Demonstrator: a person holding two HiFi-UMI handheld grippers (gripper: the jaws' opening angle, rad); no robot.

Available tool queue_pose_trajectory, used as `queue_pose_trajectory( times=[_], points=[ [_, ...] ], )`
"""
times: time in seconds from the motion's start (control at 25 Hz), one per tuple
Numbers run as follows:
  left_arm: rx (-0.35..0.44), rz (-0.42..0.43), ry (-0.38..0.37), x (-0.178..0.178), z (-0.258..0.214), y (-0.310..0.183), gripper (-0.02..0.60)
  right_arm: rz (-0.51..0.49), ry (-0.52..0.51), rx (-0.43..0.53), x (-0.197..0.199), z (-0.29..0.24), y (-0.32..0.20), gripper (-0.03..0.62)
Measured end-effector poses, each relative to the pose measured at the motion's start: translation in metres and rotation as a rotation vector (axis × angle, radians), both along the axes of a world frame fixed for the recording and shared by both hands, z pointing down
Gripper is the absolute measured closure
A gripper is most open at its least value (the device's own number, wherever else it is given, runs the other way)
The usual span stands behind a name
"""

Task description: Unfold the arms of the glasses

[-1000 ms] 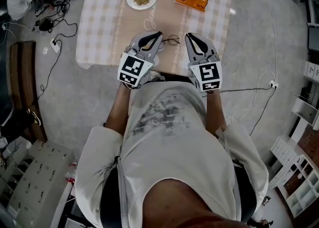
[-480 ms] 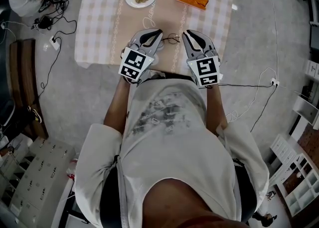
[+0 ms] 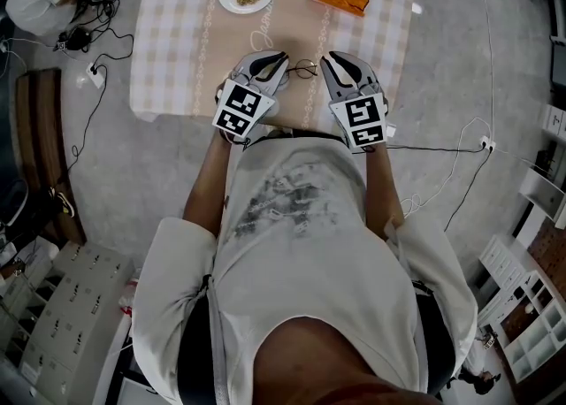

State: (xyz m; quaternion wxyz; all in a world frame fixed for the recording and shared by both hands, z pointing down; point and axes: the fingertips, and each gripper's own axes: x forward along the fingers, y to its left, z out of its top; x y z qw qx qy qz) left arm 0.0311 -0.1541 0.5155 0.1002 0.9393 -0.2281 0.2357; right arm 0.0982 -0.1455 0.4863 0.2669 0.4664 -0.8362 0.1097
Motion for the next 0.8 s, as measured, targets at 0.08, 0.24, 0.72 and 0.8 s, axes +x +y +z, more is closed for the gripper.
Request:
queue_pose_trajectory(
  times=[0.08, 0.24, 0.72, 0.8],
  points=[
    [-0.007, 0.007, -0.011, 0.002, 0.005, 0.000, 0.551, -0.004, 0.002, -0.010, 0.001, 0.004, -0.001, 0.528],
    [-0.025, 0.014, -0.029, 0.004, 0.014, -0.001, 0.548, -0.013, 0.003, -0.029, 0.001, 0.012, -0.002, 0.523],
    [-0.076, 0.060, -0.096, 0.011, 0.043, 0.004, 0.515, -0.031, 0.016, -0.086, 0.004, 0.037, -0.001, 0.511],
    [-0.096, 0.066, -0.111, 0.011, 0.051, 0.007, 0.510, -0.035, 0.021, -0.095, 0.005, 0.040, -0.001, 0.510]
  ],
)
